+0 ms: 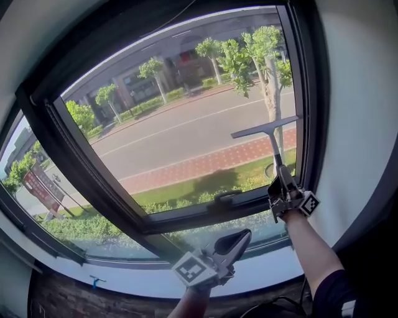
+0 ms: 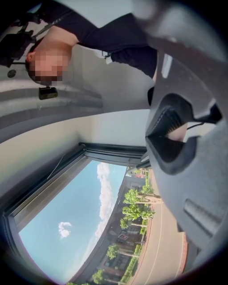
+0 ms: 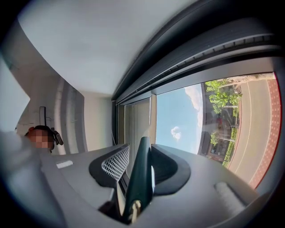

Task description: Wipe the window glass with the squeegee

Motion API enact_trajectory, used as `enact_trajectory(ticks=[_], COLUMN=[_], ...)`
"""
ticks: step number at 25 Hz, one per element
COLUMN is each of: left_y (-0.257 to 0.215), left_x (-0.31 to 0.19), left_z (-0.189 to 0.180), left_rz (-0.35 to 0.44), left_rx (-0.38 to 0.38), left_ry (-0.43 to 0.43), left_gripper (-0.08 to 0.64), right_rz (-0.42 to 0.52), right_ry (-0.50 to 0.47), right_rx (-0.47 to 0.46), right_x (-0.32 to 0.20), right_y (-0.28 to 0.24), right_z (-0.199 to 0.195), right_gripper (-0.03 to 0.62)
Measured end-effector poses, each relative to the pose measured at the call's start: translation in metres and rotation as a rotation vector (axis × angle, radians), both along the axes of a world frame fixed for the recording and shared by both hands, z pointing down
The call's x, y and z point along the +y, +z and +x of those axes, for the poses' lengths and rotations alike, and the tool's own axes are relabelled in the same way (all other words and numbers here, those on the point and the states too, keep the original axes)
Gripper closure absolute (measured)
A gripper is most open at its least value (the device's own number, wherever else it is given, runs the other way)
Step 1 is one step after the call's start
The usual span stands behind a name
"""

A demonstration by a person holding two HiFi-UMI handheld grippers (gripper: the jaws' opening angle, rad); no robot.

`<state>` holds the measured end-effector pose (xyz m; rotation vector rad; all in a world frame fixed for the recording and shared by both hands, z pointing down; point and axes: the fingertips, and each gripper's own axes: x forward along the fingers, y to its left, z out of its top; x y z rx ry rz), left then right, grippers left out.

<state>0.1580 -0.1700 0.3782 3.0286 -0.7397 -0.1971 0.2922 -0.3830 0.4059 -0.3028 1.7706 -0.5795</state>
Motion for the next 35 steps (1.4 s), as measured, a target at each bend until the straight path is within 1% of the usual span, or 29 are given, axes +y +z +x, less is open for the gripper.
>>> enact_trajectory(ticks=[16,19,22,35], left_y=[0.021,0.023,0.028,0.039], left_x=[0.007,0.008,0.008,0.009], left_z=[0.018,0.019,0.018,0.018], left_rz=[-0.073,-0.08,-0.091,-0.122], left_rx=[-0.011,-0.014,-0.018,-0.025], left_ry=[0.025,0.024,0.02,0.015], left_gripper=[0.557,0.557,0.557,0.557], right_rz=[-0.125,-0.133,-0.161,-0.224], right_ry=[-0.002,0.003,-0.002,0.008], right_rx=[0.023,0.033,0.026,0.025], right_x=[0.01,0.012,0.013,0.02], right_y=[0.068,0.079,0.09,0.137], right_z=[0.002,0.002,0.001,0.004], right_gripper=[0.436,0.436,0.436,0.436])
